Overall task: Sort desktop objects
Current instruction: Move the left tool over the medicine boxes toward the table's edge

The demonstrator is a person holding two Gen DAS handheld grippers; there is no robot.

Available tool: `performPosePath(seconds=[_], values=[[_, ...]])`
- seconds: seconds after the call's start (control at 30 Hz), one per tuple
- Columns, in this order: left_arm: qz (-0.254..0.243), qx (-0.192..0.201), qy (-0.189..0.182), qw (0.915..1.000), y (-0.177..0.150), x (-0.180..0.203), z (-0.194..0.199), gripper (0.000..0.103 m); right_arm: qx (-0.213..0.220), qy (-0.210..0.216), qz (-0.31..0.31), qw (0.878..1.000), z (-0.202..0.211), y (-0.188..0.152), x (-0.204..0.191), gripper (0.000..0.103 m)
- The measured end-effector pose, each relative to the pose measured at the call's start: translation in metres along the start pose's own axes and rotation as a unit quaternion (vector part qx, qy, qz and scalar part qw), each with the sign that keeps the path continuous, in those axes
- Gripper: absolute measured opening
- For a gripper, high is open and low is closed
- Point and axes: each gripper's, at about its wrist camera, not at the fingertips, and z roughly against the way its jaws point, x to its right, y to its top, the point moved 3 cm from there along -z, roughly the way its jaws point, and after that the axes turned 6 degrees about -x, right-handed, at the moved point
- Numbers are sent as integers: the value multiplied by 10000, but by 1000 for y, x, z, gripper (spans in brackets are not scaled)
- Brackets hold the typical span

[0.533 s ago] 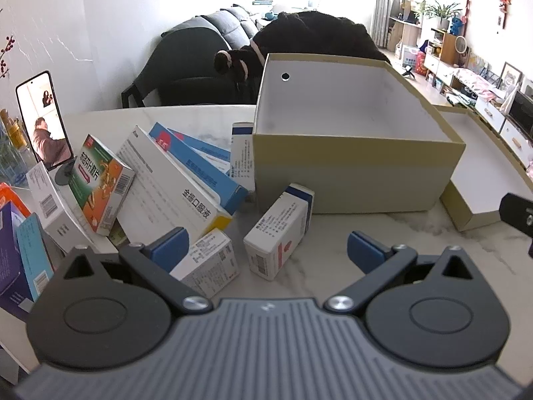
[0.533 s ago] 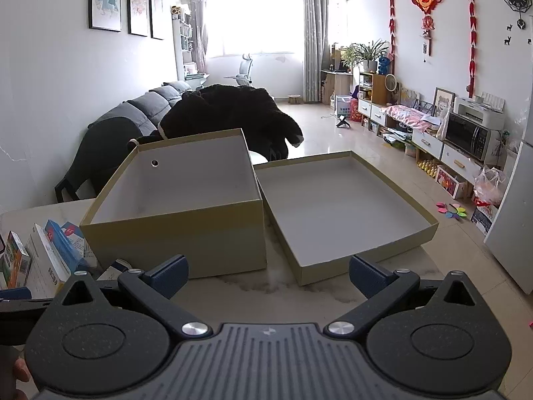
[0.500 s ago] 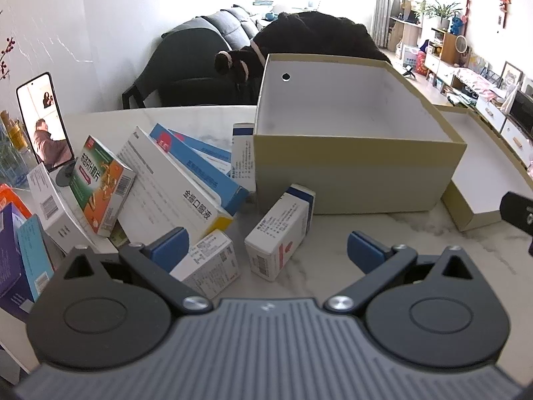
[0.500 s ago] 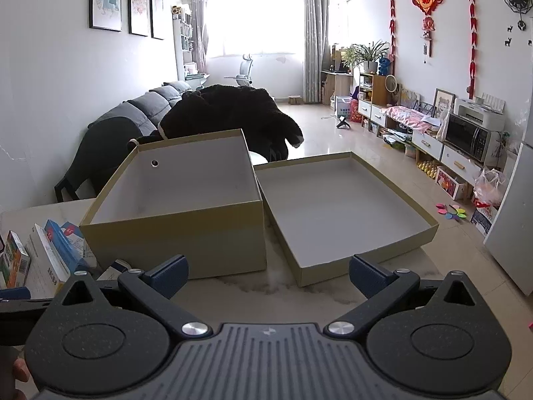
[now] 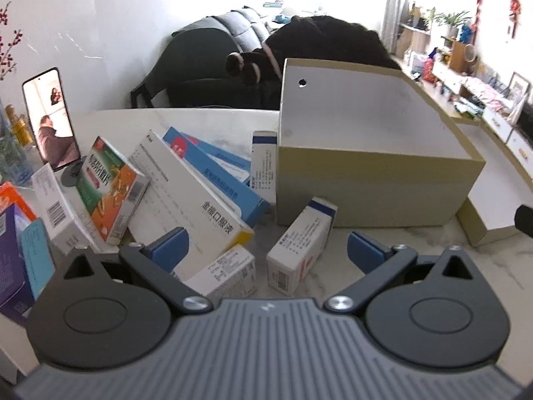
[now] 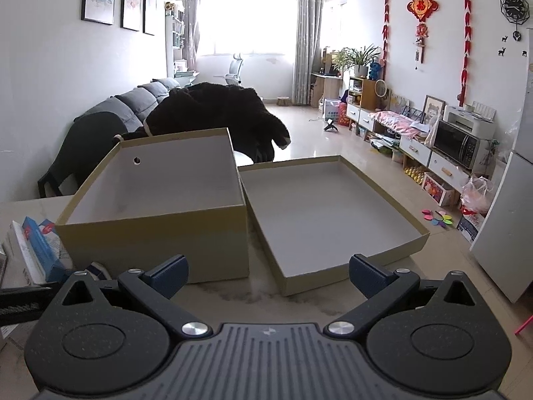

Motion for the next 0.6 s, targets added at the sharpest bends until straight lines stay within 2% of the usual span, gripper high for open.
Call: performPosePath(seconds=[0.17,0.37,0.6], values=[[-26,134,-116,9998,4,-11,1,103,198,-103,64,9997,-5,1,2,103],[73,354,-225,9991,6,-30,-3,103,704,2,454,9965,-7,1,-11,103],[191,609,-417,9971,5,-54,-9,103,482,306,505,9971,-20,8,-27,103]])
